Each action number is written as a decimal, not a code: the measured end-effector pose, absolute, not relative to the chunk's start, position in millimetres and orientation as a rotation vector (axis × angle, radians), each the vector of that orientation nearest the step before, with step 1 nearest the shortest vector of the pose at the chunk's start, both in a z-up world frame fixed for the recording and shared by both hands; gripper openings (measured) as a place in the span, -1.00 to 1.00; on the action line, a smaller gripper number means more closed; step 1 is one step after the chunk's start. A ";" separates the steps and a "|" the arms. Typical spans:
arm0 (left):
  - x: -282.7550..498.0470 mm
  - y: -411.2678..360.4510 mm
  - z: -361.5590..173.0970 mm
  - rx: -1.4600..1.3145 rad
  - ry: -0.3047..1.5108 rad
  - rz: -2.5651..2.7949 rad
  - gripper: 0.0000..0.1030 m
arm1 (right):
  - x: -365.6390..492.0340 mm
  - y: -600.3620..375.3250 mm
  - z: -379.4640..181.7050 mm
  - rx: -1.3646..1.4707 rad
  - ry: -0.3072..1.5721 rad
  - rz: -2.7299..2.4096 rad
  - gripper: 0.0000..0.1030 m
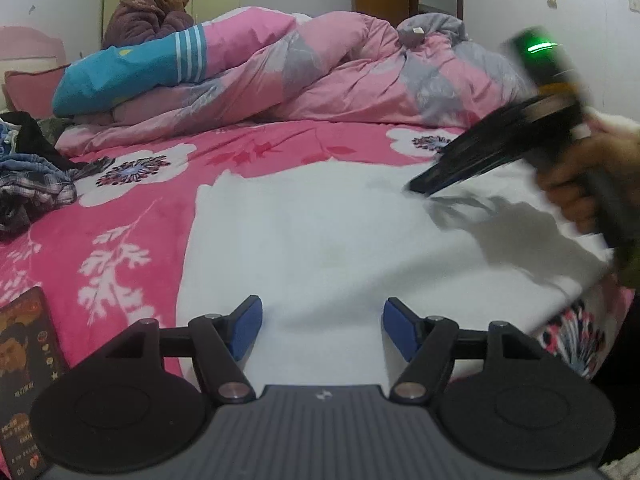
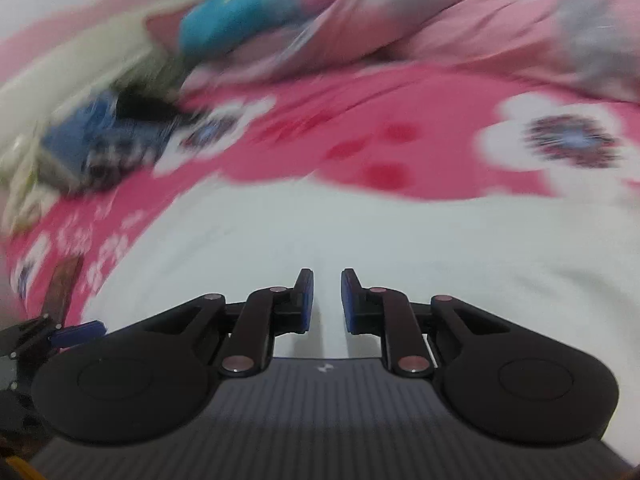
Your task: Fold clothes
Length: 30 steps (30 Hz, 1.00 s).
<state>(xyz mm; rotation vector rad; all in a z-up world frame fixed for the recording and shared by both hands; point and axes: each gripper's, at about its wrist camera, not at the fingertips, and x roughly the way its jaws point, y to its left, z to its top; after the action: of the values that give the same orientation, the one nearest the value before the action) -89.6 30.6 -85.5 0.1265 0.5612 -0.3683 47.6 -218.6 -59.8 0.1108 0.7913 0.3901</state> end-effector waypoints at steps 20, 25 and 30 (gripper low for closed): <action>-91.8 45.0 -89.8 0.080 0.530 -0.403 0.37 | 47.6 -151.9 -35.3 -0.023 0.744 0.467 -0.68; -95.7 48.3 -89.0 0.072 0.522 -0.403 0.37 | 63.7 -120.1 -77.6 -0.092 0.828 0.522 -0.66; -97.5 52.3 -89.8 0.062 0.516 -0.409 0.37 | 50.7 -111.8 -56.6 -0.046 0.732 0.591 -0.61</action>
<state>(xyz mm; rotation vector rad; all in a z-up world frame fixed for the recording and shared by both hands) -97.5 52.3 -89.8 0.0624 0.5159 -0.4085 50.7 -111.8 -56.6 -0.0460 0.7318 0.5906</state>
